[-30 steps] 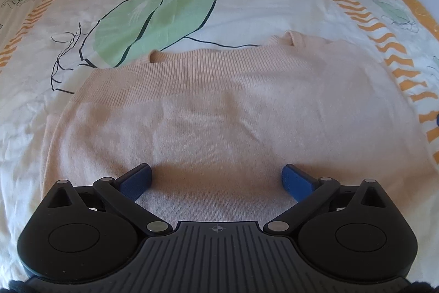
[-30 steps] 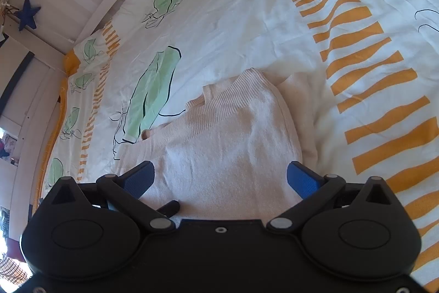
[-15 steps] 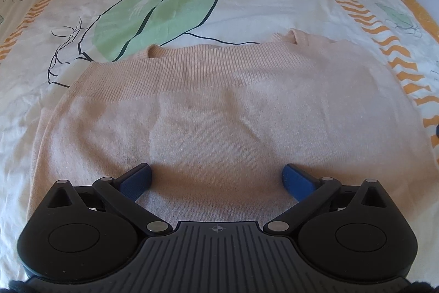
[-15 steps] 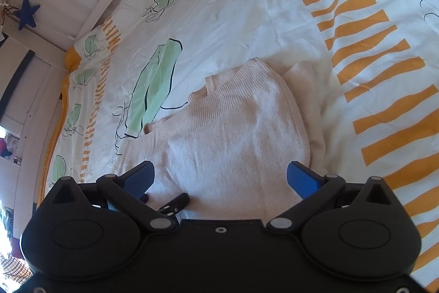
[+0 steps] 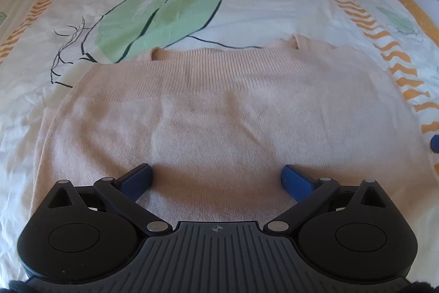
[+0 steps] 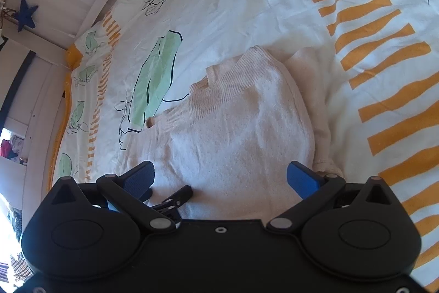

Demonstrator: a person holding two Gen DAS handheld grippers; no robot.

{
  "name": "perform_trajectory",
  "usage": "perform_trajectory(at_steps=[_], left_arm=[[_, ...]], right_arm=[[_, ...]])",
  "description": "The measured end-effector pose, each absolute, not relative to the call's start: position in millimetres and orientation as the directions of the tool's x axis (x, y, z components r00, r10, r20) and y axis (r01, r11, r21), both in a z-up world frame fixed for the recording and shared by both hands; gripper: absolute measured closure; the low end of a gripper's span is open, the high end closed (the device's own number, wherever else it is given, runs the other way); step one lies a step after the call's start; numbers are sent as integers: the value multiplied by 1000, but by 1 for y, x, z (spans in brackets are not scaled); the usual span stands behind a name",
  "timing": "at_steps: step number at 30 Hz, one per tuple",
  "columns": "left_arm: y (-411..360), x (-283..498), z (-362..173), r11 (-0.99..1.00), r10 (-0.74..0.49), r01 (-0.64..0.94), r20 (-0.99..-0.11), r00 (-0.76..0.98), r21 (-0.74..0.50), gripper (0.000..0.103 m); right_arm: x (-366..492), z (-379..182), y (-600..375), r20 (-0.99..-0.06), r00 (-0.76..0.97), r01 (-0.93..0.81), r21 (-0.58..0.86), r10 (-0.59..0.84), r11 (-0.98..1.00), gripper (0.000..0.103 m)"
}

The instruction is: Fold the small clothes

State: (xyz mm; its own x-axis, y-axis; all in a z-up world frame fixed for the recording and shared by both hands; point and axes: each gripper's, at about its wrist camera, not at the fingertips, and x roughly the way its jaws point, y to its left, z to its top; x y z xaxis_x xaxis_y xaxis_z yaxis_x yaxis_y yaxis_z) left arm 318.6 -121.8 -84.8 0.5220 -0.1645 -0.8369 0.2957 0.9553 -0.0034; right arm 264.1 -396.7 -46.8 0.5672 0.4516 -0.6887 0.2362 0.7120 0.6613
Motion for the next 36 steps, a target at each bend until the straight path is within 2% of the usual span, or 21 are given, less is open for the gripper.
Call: perform_trajectory(at_steps=[3, 11, 22, 25, 30, 36], left_arm=[[-116, 312, -77, 958, -159, 285, -820, 550, 5, 12], [-72, 297, -58, 970, -161, 242, -797, 582, -20, 12], [-5, 302, -51, 980, -130, 201, -804, 581, -13, 12], [5, 307, -49, 980, -131, 198, -799, 587, -15, 12], [15, 315, -51, 982, -144, 184, -787, 600, -40, 12], [22, 320, -59, 981, -174, 175, -788, 591, -85, 12]], right_arm=[[264, -46, -405, -669, 585, 214, 672, 458, 709, 0], [263, -58, -444, -638, 643, 261, 702, 423, 662, 0], [279, -97, -434, -688, 580, 224, 649, 436, 727, 0], [279, -101, -432, -654, 601, 188, 674, 459, 714, 0], [278, -118, -438, -513, 648, 131, 803, 563, 581, 0], [279, -119, -431, -473, 665, 63, 807, 577, 588, 0]])
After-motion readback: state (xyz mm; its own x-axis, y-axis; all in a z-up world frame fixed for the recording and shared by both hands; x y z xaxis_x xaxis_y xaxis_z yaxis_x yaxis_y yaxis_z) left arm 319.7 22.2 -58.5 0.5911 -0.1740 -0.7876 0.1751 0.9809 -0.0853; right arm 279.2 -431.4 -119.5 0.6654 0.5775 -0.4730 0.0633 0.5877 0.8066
